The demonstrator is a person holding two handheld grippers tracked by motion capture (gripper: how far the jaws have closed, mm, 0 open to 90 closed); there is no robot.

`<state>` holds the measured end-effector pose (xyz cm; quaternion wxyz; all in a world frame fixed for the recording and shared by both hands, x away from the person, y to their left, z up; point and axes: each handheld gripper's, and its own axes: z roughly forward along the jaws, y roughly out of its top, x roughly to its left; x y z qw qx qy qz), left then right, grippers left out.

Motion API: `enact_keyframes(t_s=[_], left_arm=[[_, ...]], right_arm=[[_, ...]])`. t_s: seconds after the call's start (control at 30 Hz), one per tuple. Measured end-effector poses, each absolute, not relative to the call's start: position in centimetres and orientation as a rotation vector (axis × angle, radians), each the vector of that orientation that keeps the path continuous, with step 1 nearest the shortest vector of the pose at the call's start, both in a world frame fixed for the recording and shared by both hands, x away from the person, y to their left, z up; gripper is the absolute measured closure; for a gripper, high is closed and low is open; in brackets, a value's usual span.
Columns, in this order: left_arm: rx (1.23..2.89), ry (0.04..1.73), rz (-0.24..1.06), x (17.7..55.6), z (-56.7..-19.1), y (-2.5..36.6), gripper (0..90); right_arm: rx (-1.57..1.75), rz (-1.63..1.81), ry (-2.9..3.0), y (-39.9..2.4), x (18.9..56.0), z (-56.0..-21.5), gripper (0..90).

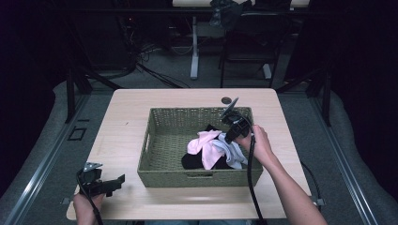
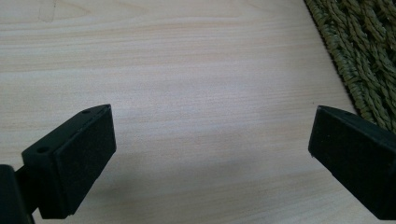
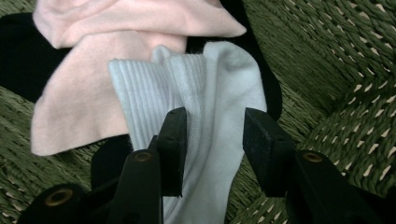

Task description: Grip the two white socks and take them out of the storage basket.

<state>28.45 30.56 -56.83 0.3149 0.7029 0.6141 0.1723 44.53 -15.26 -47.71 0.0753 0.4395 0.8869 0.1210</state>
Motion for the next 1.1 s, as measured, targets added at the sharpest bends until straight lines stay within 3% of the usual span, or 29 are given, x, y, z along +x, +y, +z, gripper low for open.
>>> enact_keyframes(t_s=[0.27,0.37,0.4,0.43,0.5,1.1], left_arm=[[1.85,1.618,0.457,28.4,-56.8,30.6,1.0],[1.851,1.618,0.457,28.4,-56.8,30.6,1.0],[1.851,1.618,0.456,28.4,-56.9,30.6,1.0],[1.851,1.618,0.456,28.4,-56.9,30.6,1.0],[1.85,1.619,0.456,28.4,-56.9,30.6,1.0],[1.846,1.618,0.455,28.4,-56.8,30.6,1.0]], right_arm=[[1.292,0.219,2.749,-14.5,44.7,-49.0,62.1],[1.297,0.209,2.754,-14.4,44.8,-49.4,68.1],[1.31,0.205,2.766,-14.4,44.8,-49.6,78.0],[1.307,0.199,2.769,-14.4,44.8,-49.6,81.1],[1.296,0.19,2.78,-14.5,44.8,-49.5,83.8],[1.311,0.339,2.72,-15.6,44.8,-44.7,83.7]])
